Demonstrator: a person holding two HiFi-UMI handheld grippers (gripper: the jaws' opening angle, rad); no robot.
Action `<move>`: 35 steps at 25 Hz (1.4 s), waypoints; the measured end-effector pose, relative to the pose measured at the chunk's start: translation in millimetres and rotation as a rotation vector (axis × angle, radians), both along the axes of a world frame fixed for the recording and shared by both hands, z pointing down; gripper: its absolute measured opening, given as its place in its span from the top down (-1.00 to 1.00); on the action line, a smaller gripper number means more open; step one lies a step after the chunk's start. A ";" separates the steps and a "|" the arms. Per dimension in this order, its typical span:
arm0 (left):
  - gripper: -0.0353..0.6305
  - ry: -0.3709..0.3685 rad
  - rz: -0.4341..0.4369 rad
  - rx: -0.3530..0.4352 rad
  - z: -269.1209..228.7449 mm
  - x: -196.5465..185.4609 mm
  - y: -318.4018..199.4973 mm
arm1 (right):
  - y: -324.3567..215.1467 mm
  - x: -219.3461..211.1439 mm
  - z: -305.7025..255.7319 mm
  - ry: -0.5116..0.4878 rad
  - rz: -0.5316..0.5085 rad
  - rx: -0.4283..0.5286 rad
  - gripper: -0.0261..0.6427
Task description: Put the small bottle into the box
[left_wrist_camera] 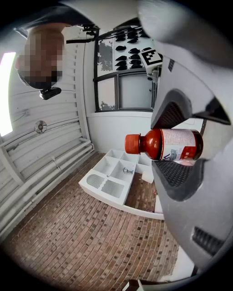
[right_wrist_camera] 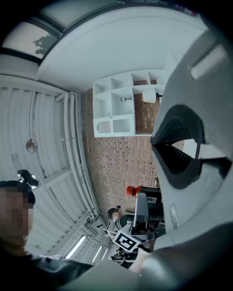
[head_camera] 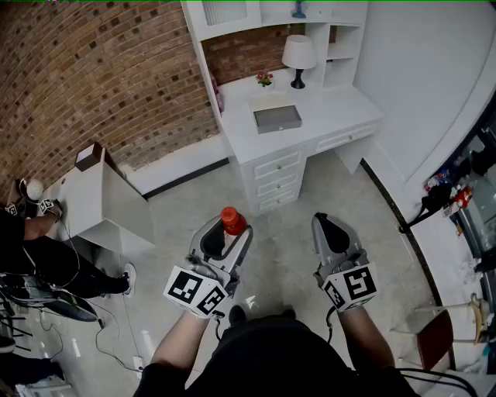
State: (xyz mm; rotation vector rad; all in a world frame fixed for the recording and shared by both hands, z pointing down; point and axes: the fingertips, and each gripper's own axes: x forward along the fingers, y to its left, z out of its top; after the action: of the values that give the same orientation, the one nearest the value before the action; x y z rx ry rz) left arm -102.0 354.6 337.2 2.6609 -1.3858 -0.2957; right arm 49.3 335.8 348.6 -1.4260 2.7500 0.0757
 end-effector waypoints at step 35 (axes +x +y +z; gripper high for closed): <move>0.26 0.018 -0.074 -0.114 60.1 -71.3 -161.5 | -161.2 9.8 36.8 -0.017 0.094 -0.115 0.91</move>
State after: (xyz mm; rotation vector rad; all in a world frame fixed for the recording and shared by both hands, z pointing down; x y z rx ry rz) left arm -173.3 193.1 397.3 2.5142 -1.4524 -0.2397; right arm 59.1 174.5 385.3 -1.5761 2.7130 -0.0918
